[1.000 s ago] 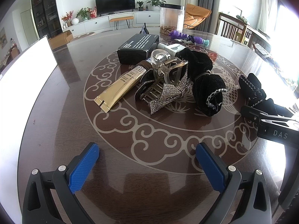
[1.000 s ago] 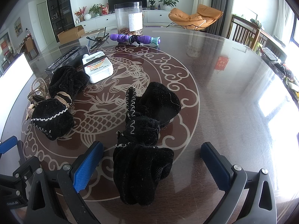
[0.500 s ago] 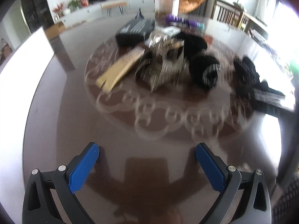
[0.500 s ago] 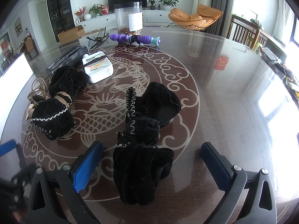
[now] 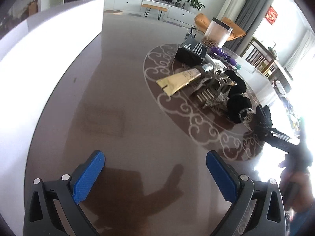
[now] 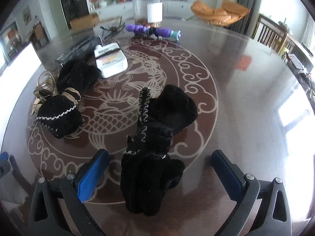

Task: Organize objects
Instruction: 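Grasp the black fabric glove with the right gripper while the left gripper grasps the metal hair clip, then lift and carry the glove and hair clip toward the bin with both grippers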

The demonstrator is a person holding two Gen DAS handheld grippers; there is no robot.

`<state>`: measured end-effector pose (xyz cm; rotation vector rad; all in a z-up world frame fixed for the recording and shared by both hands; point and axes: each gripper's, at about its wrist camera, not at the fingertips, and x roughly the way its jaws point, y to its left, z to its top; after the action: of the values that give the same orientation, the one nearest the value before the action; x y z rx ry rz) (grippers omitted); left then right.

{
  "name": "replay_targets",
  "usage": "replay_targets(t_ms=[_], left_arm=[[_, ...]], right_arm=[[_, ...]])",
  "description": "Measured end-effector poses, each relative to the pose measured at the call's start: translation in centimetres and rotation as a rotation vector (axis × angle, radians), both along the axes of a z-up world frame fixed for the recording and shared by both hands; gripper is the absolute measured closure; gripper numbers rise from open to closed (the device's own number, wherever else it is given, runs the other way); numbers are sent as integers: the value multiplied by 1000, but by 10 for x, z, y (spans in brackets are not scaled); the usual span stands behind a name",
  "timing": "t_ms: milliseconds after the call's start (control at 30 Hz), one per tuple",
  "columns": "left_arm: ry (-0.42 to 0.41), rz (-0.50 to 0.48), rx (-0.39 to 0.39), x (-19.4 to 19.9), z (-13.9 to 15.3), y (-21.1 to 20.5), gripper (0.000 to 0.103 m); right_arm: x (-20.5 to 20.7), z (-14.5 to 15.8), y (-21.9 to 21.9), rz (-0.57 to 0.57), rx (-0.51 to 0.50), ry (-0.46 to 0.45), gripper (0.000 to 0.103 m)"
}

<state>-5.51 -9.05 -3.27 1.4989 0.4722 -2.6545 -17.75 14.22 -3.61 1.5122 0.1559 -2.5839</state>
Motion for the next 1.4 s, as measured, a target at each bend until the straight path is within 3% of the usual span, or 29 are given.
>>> replay_targets(t_ms=[67,167,200,367,467,567,600,667,733,800,967,1033,1100,1167,1400], left_arm=[[-27,-15,0,-8,2,4,0],[-31,-67,-50,-28,14,18,0],[-25,-90,-78,-34,20,24,0],[52,-217,-202,-72,46,64,0],[47,-268,-208,-103,44,80,0],[-10,-363,-165,-131,26,95,1],[-41,-414,-154,-135,19,102,13],[-37,-494,-146,-128,19,112,24],[-40,-578,-131,-115,22,119,41],[-65,-636,-91,-101,22,119,44],[-63,-544,-38,-103,21,101,43],[-110,-486,42,-118,15,97,43],[-115,-437,150,-124,13,91,43],[-114,-423,206,-129,12,97,43],[-145,-469,40,-138,14,132,43]], right_arm=[[-5,6,-3,19,-28,-14,6],[-18,8,-9,29,-29,-60,66],[-20,10,-8,11,-15,-55,70],[3,30,7,-23,-90,-38,70],[28,39,12,-12,-140,-21,70],[52,46,18,-8,-185,-1,70],[60,49,21,-8,-198,3,70],[72,51,28,-12,-214,14,69],[78,52,34,-19,-217,23,69],[85,52,41,-28,-219,30,69],[96,54,49,-37,-226,37,69],[100,55,50,-41,-240,39,69],[104,56,49,-42,-251,42,69],[108,57,49,-44,-259,47,69],[117,62,50,-43,-268,55,69]])
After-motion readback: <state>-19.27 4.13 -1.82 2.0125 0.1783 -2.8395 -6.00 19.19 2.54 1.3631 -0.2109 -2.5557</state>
